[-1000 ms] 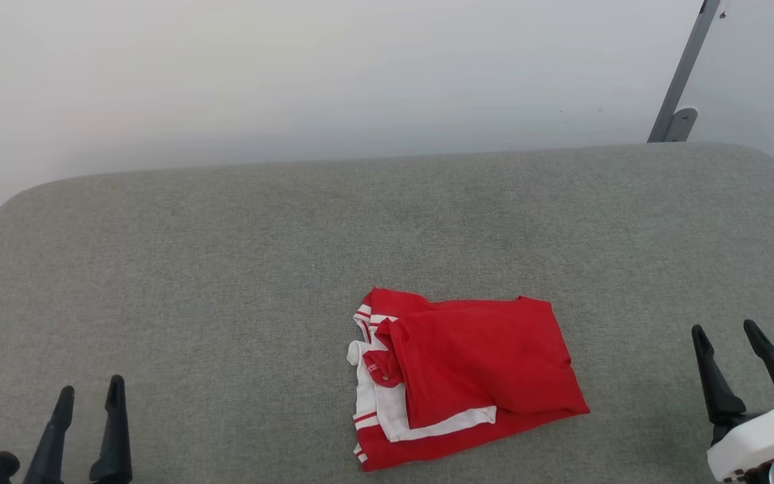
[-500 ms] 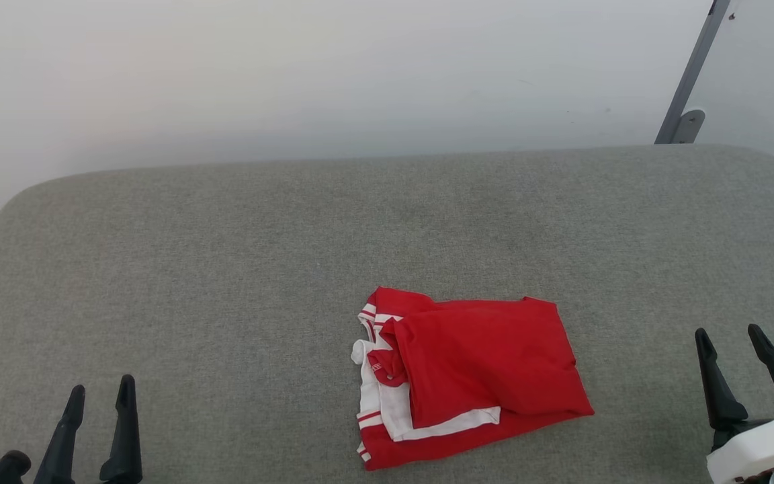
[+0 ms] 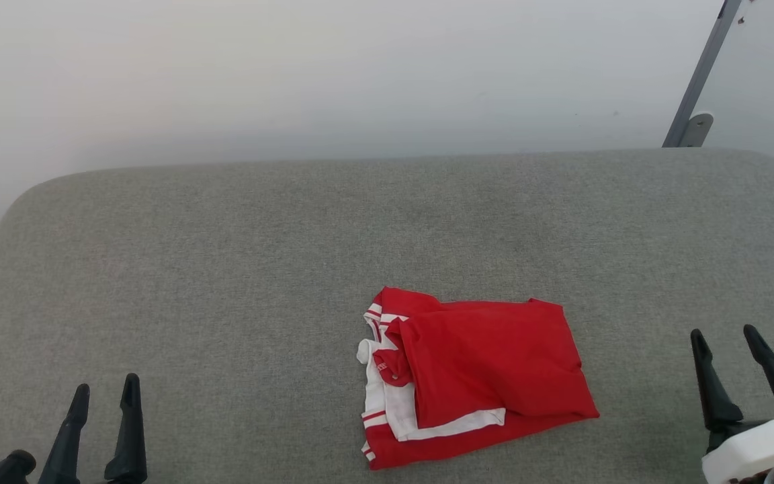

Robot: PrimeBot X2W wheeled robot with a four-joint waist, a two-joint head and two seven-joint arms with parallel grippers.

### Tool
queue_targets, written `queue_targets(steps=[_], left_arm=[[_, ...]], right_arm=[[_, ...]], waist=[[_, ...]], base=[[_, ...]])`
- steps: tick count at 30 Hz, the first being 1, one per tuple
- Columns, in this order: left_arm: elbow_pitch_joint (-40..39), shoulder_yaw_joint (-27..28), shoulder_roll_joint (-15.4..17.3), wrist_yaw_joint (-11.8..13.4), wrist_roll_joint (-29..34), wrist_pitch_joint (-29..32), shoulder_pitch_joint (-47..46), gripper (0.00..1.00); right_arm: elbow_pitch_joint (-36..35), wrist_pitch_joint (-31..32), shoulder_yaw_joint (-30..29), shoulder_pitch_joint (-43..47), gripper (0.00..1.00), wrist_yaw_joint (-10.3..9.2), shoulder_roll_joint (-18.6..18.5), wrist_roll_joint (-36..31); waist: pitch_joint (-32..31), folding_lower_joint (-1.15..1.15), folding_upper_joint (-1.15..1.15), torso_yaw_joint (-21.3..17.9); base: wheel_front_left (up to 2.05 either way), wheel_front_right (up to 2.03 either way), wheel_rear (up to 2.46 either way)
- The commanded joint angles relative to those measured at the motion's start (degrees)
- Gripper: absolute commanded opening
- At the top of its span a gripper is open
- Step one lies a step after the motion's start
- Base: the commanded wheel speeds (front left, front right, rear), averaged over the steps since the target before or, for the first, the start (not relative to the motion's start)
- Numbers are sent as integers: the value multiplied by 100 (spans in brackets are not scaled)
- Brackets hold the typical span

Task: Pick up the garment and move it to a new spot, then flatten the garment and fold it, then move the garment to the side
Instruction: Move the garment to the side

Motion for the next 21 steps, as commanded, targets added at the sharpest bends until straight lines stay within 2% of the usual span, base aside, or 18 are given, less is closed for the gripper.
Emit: queue_targets(steps=[1,6,11,15,21], left_arm=[[-26,15,-13,-16,35,-37,-14,100],[-44,59,-27,-16,16,-37,8,100],[-65,19,-16,-16,6,-37,38,100],[-63,-44,16,-16,-14,-36,43,100],[-25,-256,72,-16,-44,-34,-51,100]], right_arm=[[-12,-24,13,18,100,-1,21,10],[177,73,352,-173,100,-1,-55,121],[325,506,784,-504,100,0,-165,502],[425,1224,1159,-805,100,0,-325,869],[504,2700,1727,-1177,100,-1,-726,1371]], waist=[[-1,0,0,7],[-1,0,0,76],[28,0,0,226],[61,0,0,396],[222,0,0,706]], base=[[0,0,0],[0,0,0],[0,0,0],[0,0,0],[0,0,0]])
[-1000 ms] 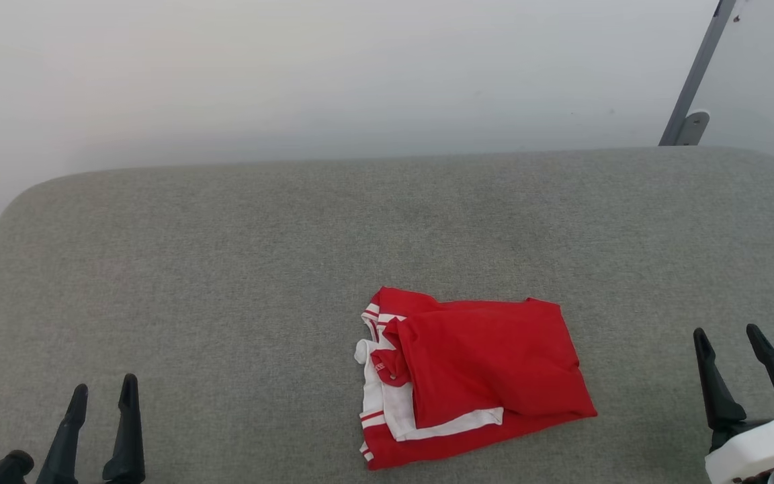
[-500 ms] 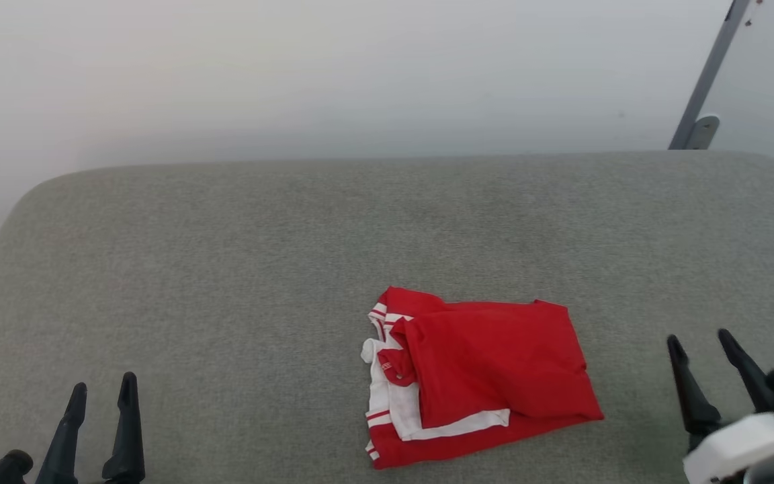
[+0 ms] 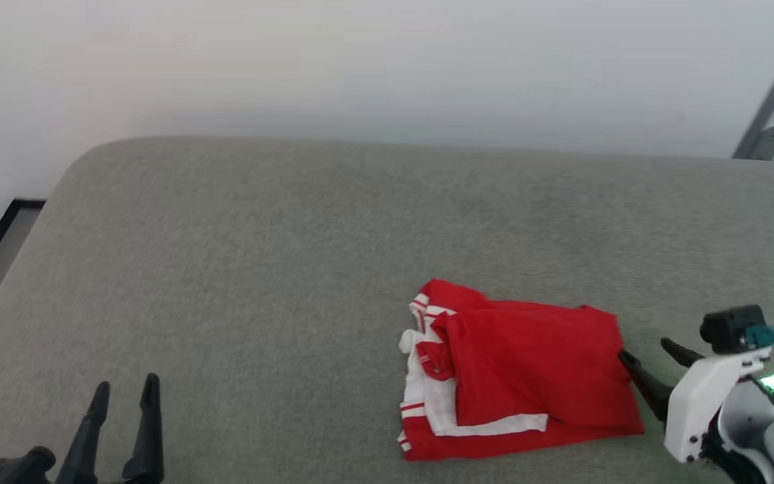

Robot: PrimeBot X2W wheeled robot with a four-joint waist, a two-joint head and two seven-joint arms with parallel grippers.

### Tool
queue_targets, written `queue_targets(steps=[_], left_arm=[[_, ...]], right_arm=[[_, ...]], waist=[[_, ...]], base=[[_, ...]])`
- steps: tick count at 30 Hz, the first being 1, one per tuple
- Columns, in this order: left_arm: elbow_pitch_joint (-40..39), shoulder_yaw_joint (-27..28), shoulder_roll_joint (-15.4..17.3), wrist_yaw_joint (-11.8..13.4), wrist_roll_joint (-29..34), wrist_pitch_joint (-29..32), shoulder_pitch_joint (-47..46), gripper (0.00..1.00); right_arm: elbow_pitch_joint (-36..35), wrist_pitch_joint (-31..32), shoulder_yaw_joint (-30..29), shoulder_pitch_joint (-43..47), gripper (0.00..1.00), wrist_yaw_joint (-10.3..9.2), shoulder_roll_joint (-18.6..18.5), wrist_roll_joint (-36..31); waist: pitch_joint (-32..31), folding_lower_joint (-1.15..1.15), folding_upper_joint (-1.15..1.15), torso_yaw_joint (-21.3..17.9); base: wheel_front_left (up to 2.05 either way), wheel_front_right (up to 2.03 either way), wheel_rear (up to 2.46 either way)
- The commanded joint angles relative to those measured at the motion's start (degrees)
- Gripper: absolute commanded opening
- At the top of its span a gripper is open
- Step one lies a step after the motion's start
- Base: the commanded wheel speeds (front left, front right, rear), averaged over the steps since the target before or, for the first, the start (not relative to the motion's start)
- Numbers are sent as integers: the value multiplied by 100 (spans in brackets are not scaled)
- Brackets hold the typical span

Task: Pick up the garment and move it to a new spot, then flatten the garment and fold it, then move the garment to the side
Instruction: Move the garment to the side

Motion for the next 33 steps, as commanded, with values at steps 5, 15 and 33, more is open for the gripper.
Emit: queue_targets(steps=[5,15,33], left_arm=[[29,-209,47,-16,-82,-31,-240,100],[143,-529,41,-16,-207,-31,-673,100],[294,-739,106,-16,-354,-30,-1318,100]], right_arm=[[-26,1312,208,-340,100,0,-392,378],[276,3256,321,-718,100,1,-353,742],[108,4179,-68,-1468,0,-8,-611,909]], waist=[[347,0,0,392],[837,0,0,781],[1163,0,0,564]], base=[[0,0,0],[0,0,0],[0,0,0]])
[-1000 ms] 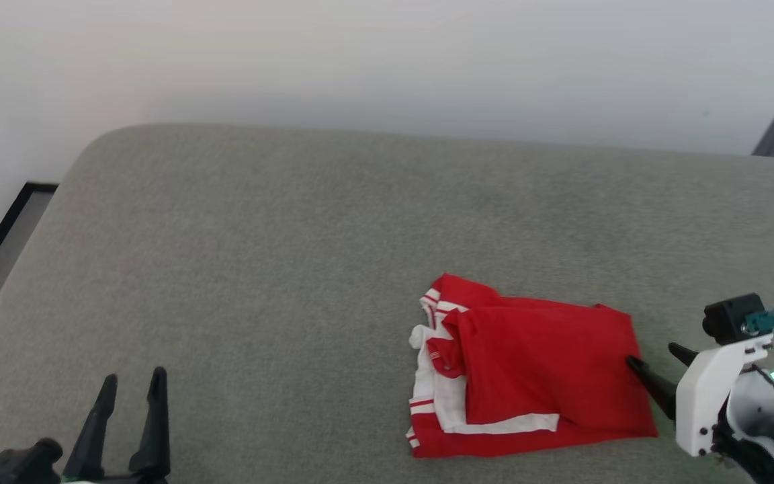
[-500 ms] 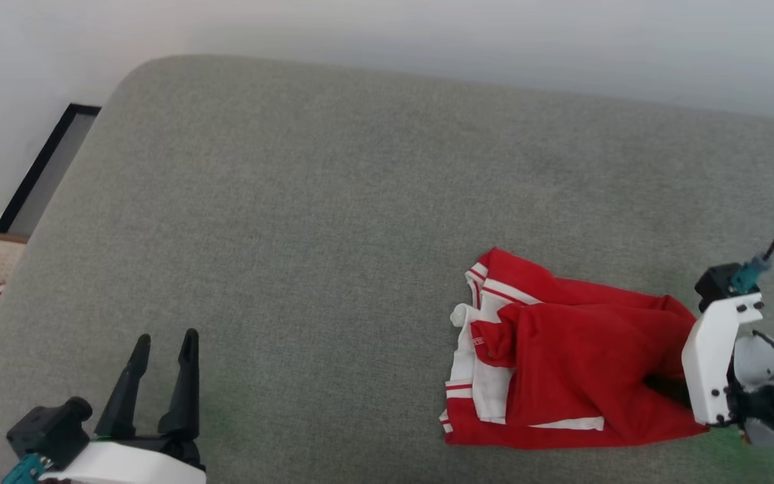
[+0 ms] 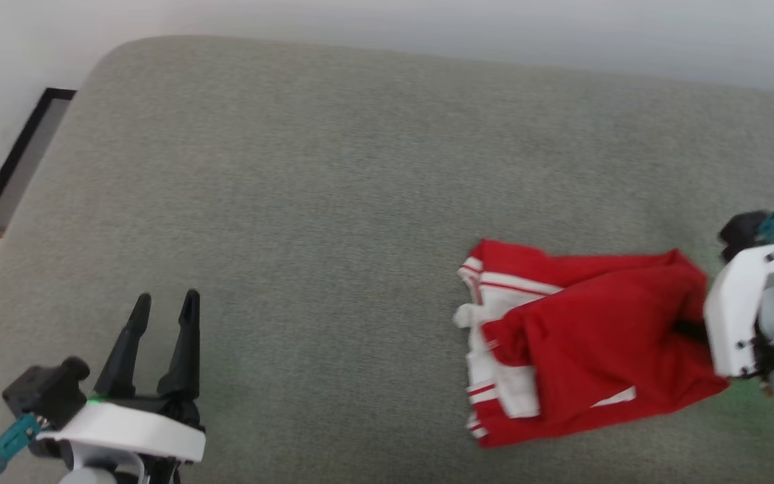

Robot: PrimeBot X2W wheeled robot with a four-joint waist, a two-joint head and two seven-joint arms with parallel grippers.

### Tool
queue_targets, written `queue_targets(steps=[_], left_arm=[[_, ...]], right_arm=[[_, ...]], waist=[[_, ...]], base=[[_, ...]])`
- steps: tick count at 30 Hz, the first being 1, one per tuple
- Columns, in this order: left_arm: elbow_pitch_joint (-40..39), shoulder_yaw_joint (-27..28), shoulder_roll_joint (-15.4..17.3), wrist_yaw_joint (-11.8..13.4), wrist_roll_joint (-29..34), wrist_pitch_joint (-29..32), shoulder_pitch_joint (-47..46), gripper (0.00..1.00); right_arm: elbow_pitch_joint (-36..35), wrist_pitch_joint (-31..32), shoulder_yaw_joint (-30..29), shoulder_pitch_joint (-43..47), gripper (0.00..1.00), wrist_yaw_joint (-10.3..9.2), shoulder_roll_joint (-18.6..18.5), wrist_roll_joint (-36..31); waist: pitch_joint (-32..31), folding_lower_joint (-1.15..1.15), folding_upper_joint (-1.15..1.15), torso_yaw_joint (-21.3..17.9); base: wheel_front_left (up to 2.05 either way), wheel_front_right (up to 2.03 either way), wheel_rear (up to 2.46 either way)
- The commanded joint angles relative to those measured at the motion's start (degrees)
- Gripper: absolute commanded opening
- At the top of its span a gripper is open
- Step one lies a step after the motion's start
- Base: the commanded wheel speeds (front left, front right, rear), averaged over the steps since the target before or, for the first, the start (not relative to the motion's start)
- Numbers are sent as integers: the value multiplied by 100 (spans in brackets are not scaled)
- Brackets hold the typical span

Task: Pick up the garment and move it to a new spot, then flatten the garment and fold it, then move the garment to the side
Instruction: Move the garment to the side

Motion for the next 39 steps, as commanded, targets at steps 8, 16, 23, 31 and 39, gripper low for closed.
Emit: queue_targets(steps=[8,16,23,31,39], left_arm=[[-63,-343,187,-16,52,-30,-602,100],[-89,-757,370,-16,66,-30,-1149,100],[-184,-1111,526,-16,94,-29,-1611,100],[-219,-1451,654,-16,46,-29,-2081,100],[-214,-1756,737,-16,-42,-29,-2552,100]], right_arm=[[53,-281,-369,-533,0,-14,-489,-320],[280,-707,-535,-1035,0,-11,-870,-639],[545,-1339,-583,-1518,0,-11,-1175,-1074],[944,-2003,-452,-2004,0,-12,-1453,-1667],[1696,-2666,-655,-2451,0,-12,-1397,-2466]], waist=[[300,0,0,-635],[630,0,0,-1207],[946,0,0,-1687],[1288,0,0,-2066],[1642,0,0,-2164]], base=[[0,0,0],[0,0,0],[0,0,0],[0,0,0],[0,0,0]])
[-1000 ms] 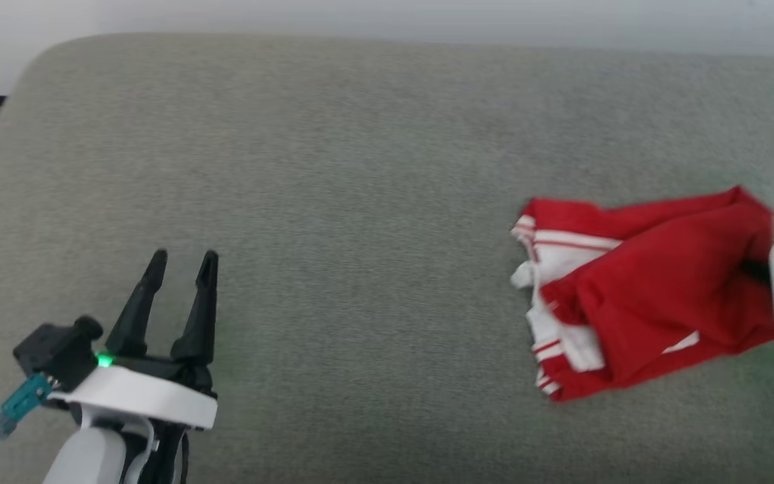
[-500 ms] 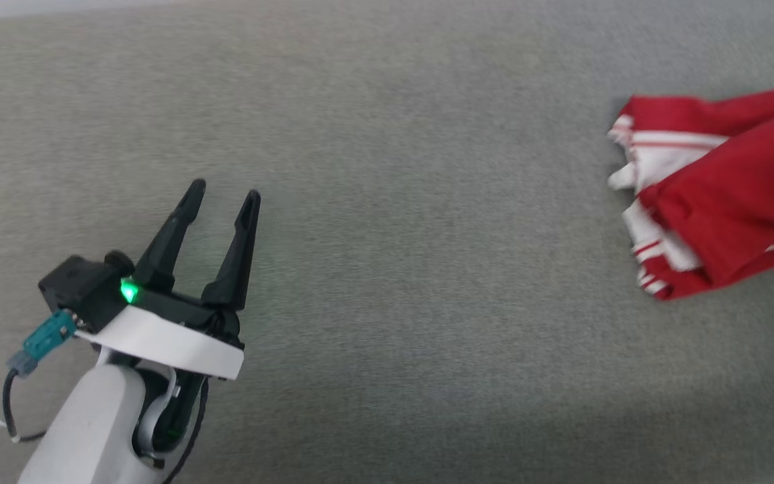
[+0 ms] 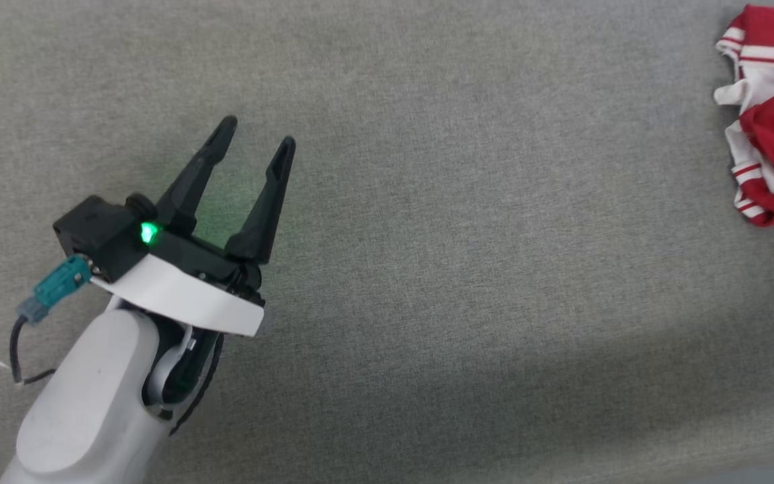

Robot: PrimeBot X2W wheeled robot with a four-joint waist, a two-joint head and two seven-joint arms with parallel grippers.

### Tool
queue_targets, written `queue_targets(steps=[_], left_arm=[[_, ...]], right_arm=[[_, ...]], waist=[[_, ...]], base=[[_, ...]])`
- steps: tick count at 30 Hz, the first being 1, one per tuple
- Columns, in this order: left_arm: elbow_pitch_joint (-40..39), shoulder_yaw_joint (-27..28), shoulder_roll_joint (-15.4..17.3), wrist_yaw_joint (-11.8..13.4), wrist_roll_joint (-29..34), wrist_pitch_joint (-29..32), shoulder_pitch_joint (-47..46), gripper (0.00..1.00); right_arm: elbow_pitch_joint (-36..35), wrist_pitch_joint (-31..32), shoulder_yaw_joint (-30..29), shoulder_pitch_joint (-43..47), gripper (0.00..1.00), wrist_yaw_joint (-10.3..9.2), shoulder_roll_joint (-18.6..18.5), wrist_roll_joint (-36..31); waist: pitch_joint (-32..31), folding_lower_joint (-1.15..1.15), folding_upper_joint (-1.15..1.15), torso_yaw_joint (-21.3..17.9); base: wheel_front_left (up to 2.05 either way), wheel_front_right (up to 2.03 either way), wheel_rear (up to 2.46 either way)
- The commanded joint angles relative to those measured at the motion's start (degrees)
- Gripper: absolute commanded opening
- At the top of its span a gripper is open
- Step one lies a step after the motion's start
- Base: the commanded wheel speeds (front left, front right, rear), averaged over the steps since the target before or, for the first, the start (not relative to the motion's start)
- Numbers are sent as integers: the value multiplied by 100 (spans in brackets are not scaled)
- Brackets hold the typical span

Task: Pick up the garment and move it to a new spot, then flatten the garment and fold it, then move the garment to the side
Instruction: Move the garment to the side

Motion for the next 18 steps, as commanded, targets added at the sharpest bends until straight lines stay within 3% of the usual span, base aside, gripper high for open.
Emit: queue_targets(steps=[1,3,6,7,9,18], left_arm=[[6,-15,13,-15,-54,-29,-76,100],[3,-59,42,-15,-98,-29,-165,100],[14,-88,39,-15,-165,-29,-271,100],[26,-89,48,-15,-168,-29,-290,100],[31,-30,43,-15,-183,-29,-291,100],[-25,610,-91,-15,-204,-30,-29,100]], right_arm=[[52,-80,-27,-75,0,-3,95,-58],[280,-225,-123,-111,0,-3,178,-221],[562,-438,-229,-184,41,-2,380,-434],[671,-499,-276,-214,48,-2,434,-480],[844,-602,-332,-262,99,-2,489,-562],[1195,-998,-393,-611,100,-2,607,-804]], waist=[[67,0,0,6],[122,0,0,47],[179,0,0,131],[192,0,0,154],[209,0,0,191],[75,0,0,162]], base=[[0,0,0],[0,0,0],[0,0,0],[0,0,0],[0,0,0],[0,0,0]])
